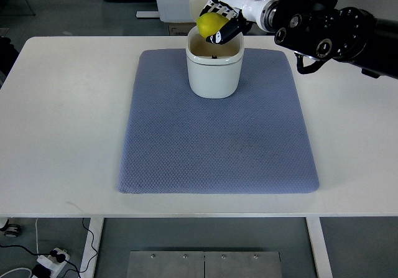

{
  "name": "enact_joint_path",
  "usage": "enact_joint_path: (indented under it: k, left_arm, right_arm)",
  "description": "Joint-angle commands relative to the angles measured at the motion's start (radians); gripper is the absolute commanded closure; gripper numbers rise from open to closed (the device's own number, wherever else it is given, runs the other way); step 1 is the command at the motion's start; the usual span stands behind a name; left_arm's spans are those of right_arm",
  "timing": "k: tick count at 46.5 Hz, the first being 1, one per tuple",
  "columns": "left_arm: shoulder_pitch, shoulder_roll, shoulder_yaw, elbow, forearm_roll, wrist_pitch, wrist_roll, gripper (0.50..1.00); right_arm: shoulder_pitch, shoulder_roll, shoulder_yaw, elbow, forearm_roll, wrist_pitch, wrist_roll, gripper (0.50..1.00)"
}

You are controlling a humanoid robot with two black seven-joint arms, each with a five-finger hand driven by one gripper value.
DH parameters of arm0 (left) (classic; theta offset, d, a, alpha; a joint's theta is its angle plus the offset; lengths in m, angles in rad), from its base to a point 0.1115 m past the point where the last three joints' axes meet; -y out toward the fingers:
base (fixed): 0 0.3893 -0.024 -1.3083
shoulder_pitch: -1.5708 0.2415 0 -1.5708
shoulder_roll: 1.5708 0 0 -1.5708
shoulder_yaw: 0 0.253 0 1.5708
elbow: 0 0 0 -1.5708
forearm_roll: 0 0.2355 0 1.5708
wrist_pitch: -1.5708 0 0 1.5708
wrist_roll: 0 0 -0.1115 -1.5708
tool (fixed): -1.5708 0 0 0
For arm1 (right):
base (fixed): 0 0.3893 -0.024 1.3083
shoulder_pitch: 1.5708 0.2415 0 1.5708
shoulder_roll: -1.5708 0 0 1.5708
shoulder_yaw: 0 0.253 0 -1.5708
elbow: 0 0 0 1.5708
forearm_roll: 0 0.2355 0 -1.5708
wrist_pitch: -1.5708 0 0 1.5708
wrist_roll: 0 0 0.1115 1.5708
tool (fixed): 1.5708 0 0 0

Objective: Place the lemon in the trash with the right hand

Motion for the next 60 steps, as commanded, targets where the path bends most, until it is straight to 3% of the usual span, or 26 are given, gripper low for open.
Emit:
enact_joint_path:
  k: [1, 29, 33, 41, 51, 60]
  left_arm:
    - [0.000, 0.000, 0.000, 0.000, 0.000, 0.000, 0.001, 0.500]
    - [0.000, 0.000, 0.000, 0.000, 0.000, 0.000, -0.001, 0.500]
    - [0.000, 0.000, 0.000, 0.000, 0.000, 0.000, -0.001, 0.500]
    - [0.000, 0.000, 0.000, 0.000, 0.000, 0.000, -0.001, 0.500]
    - [0.000, 0.000, 0.000, 0.000, 0.000, 0.000, -0.001, 0.500]
    - [0.000, 0.000, 0.000, 0.000, 0.000, 0.000, -0.001, 0.500]
  right_arm:
    - [0.000, 0.000, 0.000, 0.001, 0.000, -0.003, 0.000, 1.000]
    - [0.000, 0.000, 0.001, 0.001, 0.000, -0.008, 0.001, 0.827]
    - [0.000, 0.000, 0.001, 0.002, 0.000, -0.018, 0.001, 0.752]
    - [-0.002, 0.000, 0.001, 0.002, 0.000, -0.020, 0.001, 0.733]
    - [-0.008, 0.000, 0.001, 0.002, -0.002, -0.020, 0.003, 0.666]
    - [-0.008, 0.000, 0.001, 0.004, -0.002, -0.021, 0.004, 0.678]
